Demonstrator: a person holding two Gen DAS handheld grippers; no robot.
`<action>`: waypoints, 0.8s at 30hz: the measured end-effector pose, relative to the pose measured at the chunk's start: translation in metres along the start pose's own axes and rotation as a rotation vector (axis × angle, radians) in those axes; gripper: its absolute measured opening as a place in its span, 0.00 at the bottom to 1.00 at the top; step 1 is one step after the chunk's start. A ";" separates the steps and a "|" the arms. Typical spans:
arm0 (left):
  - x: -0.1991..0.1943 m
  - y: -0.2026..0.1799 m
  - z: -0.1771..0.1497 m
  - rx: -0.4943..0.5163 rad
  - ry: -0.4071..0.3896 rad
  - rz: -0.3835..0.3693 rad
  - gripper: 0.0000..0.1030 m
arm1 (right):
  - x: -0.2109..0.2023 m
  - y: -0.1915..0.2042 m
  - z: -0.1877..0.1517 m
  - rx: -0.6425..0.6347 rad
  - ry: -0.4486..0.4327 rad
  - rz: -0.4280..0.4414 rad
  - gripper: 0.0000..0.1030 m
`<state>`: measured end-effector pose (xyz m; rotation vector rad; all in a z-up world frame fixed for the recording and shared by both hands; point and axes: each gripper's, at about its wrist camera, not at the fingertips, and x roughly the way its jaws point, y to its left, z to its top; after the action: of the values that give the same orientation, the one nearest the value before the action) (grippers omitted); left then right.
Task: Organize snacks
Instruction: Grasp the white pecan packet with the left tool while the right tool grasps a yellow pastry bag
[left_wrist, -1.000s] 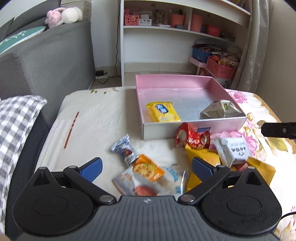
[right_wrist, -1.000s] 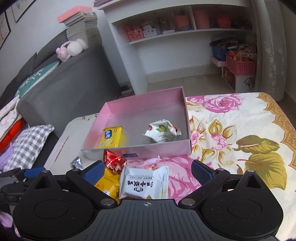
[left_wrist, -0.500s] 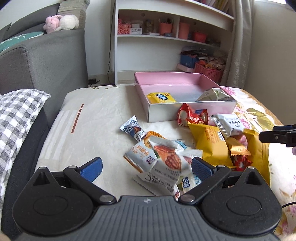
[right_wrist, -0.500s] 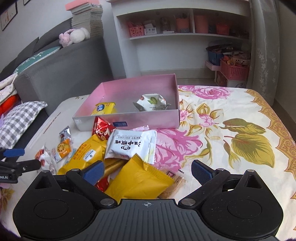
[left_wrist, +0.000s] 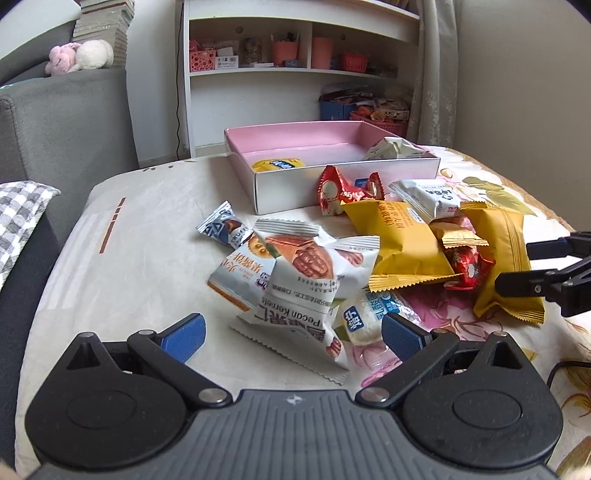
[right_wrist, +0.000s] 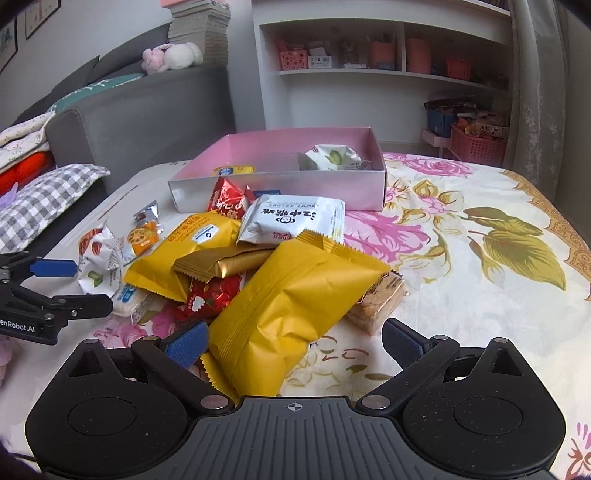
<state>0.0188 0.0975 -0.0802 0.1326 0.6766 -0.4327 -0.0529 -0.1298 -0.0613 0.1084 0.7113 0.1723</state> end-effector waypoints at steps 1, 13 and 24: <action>0.001 0.000 0.000 0.000 -0.005 -0.004 0.97 | 0.001 -0.001 -0.001 0.012 0.002 0.002 1.00; 0.007 0.006 0.005 -0.035 -0.026 -0.016 0.85 | 0.012 0.009 -0.005 -0.074 0.037 -0.006 1.00; 0.006 0.004 0.011 -0.044 -0.002 -0.052 0.61 | 0.008 -0.001 0.015 0.021 0.075 0.062 0.98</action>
<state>0.0313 0.0966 -0.0753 0.0737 0.6886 -0.4673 -0.0374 -0.1303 -0.0554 0.1444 0.7846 0.2289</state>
